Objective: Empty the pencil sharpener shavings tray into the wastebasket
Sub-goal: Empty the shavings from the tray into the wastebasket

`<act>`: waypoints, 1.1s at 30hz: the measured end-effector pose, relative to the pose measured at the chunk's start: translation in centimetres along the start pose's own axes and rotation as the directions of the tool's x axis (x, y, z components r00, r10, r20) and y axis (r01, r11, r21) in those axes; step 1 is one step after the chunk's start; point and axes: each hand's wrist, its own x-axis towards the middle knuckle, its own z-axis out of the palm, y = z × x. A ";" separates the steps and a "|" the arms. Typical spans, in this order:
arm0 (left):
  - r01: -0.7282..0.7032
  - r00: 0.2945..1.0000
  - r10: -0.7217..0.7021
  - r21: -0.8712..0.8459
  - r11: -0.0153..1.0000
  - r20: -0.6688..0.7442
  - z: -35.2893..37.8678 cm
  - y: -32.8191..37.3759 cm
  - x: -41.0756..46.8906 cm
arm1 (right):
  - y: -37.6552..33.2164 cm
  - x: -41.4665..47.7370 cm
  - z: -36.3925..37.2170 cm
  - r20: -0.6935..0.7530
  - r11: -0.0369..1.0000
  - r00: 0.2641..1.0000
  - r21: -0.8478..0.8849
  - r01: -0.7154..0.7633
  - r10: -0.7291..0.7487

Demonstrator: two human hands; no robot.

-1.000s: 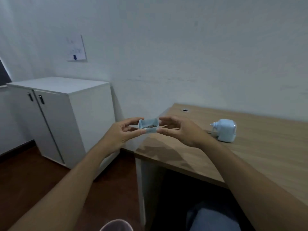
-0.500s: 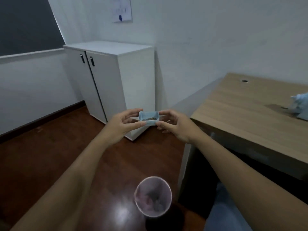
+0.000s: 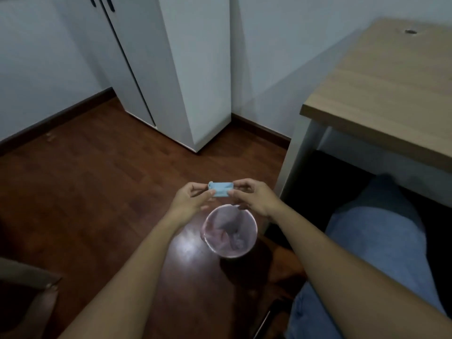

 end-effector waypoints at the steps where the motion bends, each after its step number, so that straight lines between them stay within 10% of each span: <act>1: 0.033 0.999 -0.033 -0.011 0.999 0.000 0.3 -1.1 0.3 | 1.1 0.0 0.3 -0.010 0.999 0.999 0.025 -0.039 0.040; 33: 0.557 0.824 -0.565 0.241 0.794 -0.042 5.3 -6.8 2.7 | 9.1 0.3 1.4 -0.060 0.938 0.937 0.068 -0.339 0.343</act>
